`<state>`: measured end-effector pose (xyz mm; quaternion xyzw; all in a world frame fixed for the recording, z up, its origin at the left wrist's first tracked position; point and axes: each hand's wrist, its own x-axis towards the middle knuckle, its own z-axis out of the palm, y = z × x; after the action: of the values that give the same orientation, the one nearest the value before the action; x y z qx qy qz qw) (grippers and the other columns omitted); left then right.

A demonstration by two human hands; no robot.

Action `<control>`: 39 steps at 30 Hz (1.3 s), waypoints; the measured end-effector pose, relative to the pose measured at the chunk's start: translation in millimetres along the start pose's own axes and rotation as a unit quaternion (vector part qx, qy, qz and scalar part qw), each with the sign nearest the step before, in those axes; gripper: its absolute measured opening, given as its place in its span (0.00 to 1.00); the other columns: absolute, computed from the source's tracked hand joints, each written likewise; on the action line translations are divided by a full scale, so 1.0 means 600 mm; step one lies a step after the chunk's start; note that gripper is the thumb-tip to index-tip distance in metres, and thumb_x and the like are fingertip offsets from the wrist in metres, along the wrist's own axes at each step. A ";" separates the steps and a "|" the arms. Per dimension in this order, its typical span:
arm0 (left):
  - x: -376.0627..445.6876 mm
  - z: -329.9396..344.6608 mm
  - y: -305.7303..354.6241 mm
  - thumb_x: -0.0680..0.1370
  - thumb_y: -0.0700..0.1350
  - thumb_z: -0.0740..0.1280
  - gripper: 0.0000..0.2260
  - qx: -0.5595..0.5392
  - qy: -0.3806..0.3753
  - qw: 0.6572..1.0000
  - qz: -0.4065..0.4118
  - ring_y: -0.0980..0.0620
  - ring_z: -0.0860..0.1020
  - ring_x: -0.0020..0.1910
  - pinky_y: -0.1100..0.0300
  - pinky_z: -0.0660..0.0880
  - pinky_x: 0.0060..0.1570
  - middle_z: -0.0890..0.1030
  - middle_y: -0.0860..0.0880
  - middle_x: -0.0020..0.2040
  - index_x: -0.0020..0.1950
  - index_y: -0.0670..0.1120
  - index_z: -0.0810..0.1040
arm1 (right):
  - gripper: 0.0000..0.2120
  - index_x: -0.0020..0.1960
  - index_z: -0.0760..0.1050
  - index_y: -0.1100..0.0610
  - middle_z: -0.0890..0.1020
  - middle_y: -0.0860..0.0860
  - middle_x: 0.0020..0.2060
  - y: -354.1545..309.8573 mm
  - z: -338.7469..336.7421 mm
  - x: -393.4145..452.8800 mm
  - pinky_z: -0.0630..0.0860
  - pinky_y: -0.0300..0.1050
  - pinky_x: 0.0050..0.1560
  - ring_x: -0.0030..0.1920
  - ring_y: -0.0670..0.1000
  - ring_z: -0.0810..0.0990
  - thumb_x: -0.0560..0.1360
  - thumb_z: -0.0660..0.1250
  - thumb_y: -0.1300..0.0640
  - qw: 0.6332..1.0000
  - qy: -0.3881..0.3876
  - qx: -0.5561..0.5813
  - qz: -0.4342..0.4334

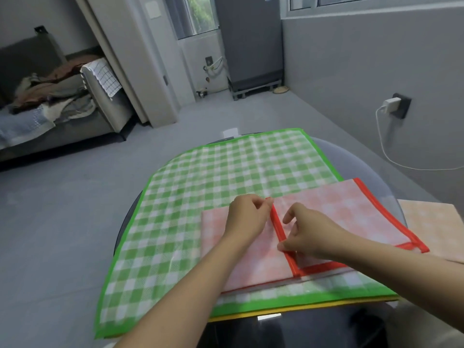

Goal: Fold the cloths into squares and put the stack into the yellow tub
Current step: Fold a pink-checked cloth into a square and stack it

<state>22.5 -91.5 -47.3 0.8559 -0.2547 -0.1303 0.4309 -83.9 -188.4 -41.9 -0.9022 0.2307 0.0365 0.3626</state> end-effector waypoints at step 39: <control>-0.056 0.006 -0.054 0.80 0.57 0.54 0.26 0.269 -0.076 0.944 0.175 0.52 0.51 0.76 0.56 0.46 0.73 0.54 0.52 0.77 0.76 0.50 0.58 | 0.15 0.63 0.71 0.55 0.76 0.51 0.56 0.085 -0.034 0.028 0.66 0.47 0.60 0.59 0.55 0.70 0.77 0.58 0.62 0.955 0.175 -0.210 -0.119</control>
<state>3.7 -59.2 -75.3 0.8694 -0.4582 -0.0435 0.1797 -93.5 -240.6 -63.4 -0.9712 0.1684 -0.1176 0.1211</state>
